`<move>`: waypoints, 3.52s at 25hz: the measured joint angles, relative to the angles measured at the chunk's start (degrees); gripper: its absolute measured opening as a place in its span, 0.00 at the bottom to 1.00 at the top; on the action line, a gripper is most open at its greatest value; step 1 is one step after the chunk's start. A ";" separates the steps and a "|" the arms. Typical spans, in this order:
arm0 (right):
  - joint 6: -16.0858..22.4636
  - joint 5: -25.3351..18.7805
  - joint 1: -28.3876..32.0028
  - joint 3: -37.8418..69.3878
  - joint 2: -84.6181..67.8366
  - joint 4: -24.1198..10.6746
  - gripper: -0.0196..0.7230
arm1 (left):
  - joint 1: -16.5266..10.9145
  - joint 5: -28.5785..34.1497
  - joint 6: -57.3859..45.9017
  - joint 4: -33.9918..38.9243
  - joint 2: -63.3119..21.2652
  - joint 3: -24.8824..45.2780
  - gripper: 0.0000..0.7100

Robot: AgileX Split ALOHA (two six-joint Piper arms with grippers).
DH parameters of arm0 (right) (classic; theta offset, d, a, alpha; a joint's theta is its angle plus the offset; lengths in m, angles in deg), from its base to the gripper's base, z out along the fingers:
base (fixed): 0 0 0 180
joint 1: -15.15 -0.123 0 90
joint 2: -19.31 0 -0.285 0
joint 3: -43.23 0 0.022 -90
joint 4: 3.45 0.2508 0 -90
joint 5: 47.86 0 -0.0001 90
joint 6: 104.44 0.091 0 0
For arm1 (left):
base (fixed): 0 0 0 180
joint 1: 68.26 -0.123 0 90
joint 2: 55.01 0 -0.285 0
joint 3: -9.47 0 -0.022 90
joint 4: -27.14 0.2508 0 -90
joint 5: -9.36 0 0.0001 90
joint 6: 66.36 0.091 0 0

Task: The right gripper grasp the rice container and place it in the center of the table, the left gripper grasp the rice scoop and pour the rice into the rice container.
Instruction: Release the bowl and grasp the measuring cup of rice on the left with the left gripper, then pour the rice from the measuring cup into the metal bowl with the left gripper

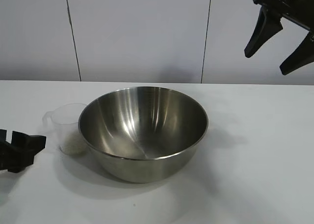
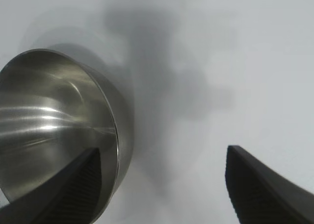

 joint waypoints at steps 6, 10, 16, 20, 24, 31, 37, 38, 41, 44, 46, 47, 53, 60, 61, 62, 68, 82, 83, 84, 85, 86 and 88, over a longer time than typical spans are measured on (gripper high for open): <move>0.00 0.34 0.00 0.00 0.00 0.00 0.69 | 0.00 0.05 2.96 -0.48 3.81 -4.38 0.80; 0.00 0.34 0.00 0.00 0.00 0.00 0.69 | 0.00 0.12 3.18 -3.61 5.62 -6.89 0.80; 0.00 0.59 0.00 0.00 0.00 0.00 0.69 | 0.00 0.07 3.31 -4.32 7.91 -10.16 0.80; 0.00 0.62 0.00 0.00 0.00 0.00 0.69 | 0.00 0.12 3.41 -4.66 9.10 -11.73 0.80; 0.00 0.68 0.00 0.00 0.00 0.00 0.69 | 0.00 0.12 3.42 -6.65 9.50 -13.46 0.80; 0.00 0.73 0.00 0.00 0.00 0.00 0.69 | 0.00 0.12 3.42 -7.43 9.50 -15.23 0.80; 0.00 0.73 0.00 0.00 0.00 0.00 0.69 | 0.00 0.12 3.42 -7.43 9.50 -15.59 0.69; 0.00 0.73 0.00 0.00 0.00 0.00 0.69 | 0.00 0.12 3.42 -7.43 9.50 -15.59 0.64; 0.00 0.79 0.00 0.00 0.00 0.00 0.69 | 0.00 0.12 3.47 -7.38 9.50 -15.59 0.44; 0.00 0.79 0.00 0.00 0.00 0.00 0.69 | 0.00 0.18 3.41 -7.25 9.31 -15.59 0.17; 0.00 0.79 0.00 0.00 0.00 0.00 0.69 | 0.00 0.18 3.41 -7.25 8.51 -15.59 0.07; 0.00 0.79 0.00 0.00 0.00 0.00 0.69 | 0.00 0.18 3.36 -7.25 7.83 -15.59 0.05; 0.00 0.86 0.00 0.00 0.00 0.00 0.69 | 0.00 1.00 0.95 -7.25 1.59 -15.59 0.01; 0.00 0.99 0.00 0.00 0.00 0.00 0.69 | 0.00 14.32 0.62 -4.60 -12.93 -15.53 0.00; 0.00 0.99 0.00 0.00 0.00 0.00 0.69 | 0.00 16.37 0.23 -2.61 -15.47 -15.53 0.00; 0.00 1.02 0.00 0.00 0.00 0.00 0.69 | 0.00 18.54 -0.51 -0.48 -17.42 -15.53 0.00; 0.00 1.28 0.00 0.00 0.00 0.00 0.69 | 2.14 25.02 -8.82 16.33 -25.63 -16.01 0.00; 0.00 1.64 0.00 0.00 0.00 0.07 0.69 | 16.92 30.29 14.69 13.91 -13.98 -28.36 0.00; 0.00 1.64 0.00 0.00 0.00 0.07 0.69 | 17.80 30.60 20.09 10.65 -13.02 -28.76 0.00; 0.00 1.64 0.00 0.00 0.00 0.07 0.69 | 18.83 30.80 25.17 6.22 -12.17 -29.13 0.00; 0.00 1.64 0.00 0.00 0.00 0.07 0.69 | 19.88 30.85 31.85 1.37 -11.70 -29.29 0.00; 0.00 1.64 0.00 0.00 0.00 0.07 0.69 | 20.71 30.85 38.94 -3.41 -11.53 -29.30 0.00; 0.00 1.64 0.00 0.00 0.00 0.07 0.69 | 22.51 30.38 52.29 -10.90 -11.45 -29.42 0.00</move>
